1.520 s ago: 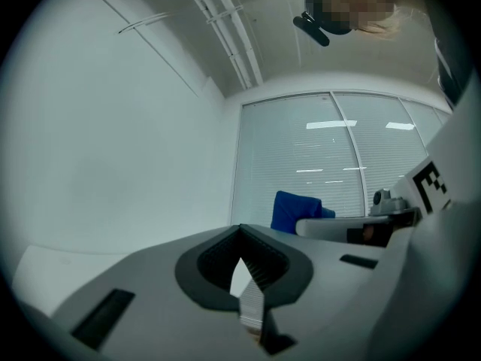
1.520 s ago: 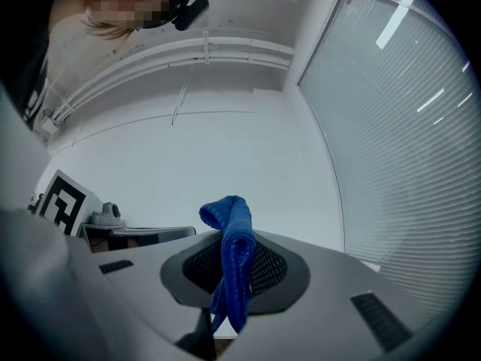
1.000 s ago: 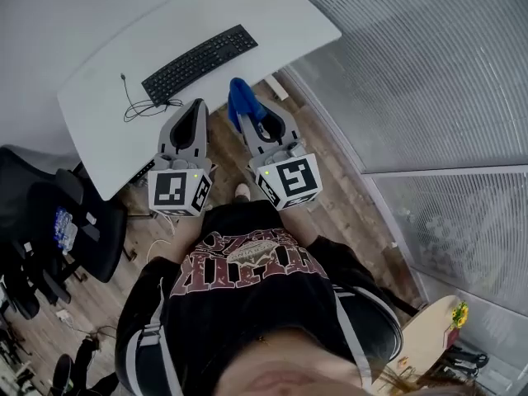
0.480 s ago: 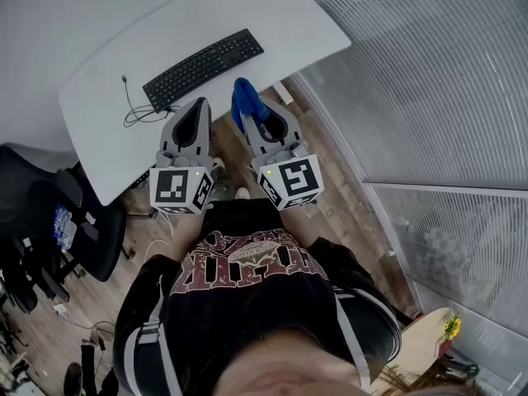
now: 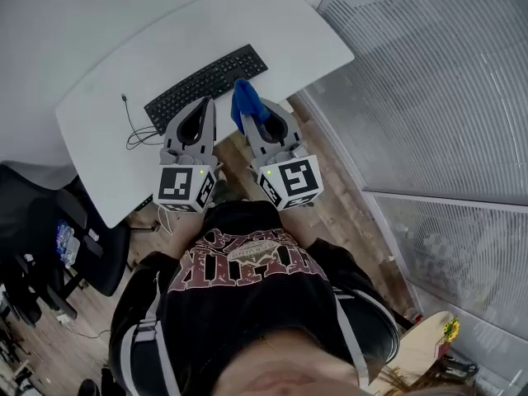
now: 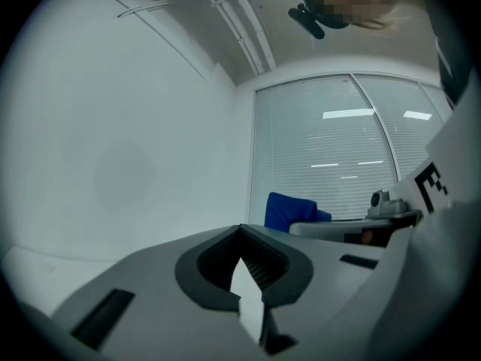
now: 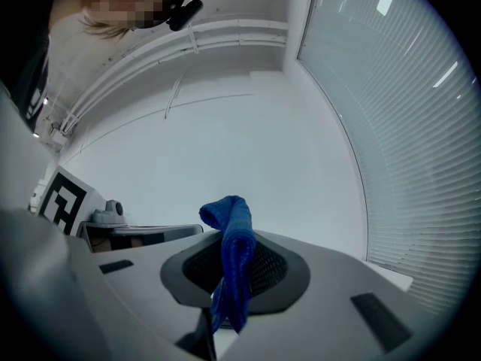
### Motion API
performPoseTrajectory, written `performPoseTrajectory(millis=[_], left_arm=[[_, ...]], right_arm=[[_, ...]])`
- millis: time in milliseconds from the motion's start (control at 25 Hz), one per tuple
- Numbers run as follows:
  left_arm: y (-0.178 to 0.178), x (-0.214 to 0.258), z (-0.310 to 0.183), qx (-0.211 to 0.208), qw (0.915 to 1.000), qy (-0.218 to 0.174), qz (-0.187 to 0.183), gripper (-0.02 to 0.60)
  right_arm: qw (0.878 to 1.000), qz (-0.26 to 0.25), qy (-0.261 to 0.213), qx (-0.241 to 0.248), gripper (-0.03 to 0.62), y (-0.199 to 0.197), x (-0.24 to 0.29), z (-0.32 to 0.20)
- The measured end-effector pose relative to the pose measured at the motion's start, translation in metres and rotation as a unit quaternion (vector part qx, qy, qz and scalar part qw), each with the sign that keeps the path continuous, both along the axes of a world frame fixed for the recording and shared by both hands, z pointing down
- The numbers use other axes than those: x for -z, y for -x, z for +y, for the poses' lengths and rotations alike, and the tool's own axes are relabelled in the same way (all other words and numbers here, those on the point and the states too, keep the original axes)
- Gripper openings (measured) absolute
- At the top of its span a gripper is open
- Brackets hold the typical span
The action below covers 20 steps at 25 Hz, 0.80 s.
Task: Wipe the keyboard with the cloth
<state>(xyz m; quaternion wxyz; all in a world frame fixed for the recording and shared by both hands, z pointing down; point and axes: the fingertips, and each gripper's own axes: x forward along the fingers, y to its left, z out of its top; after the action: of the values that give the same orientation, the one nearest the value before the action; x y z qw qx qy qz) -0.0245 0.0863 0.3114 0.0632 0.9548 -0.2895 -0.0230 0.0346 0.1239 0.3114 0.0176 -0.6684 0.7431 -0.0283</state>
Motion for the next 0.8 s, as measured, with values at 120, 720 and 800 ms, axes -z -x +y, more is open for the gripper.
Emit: performPoseTrajectory(millis=[120, 720, 800], left_arm=[[0.005, -0.003, -0.024, 0.004, 1.0, -0.001, -0.001, 0.029], [0.029, -0.018, -0.099, 0.013, 0.9999, 0.01, 0.0, 0.029], [0.031, -0.019, -0.107, 0.023, 0.9997, 0.012, 0.001, 0.029]], right_arm=[[1.0, 0.005, 0.002, -0.005, 0.064, 0.001, -0.002, -0.023], [1.0, -0.002, 0.003, 0.006, 0.064, 0.018, -0.008, -0.102], [1.0, -0.002, 0.005, 0.018, 0.064, 0.021, -0.009, -0.113]])
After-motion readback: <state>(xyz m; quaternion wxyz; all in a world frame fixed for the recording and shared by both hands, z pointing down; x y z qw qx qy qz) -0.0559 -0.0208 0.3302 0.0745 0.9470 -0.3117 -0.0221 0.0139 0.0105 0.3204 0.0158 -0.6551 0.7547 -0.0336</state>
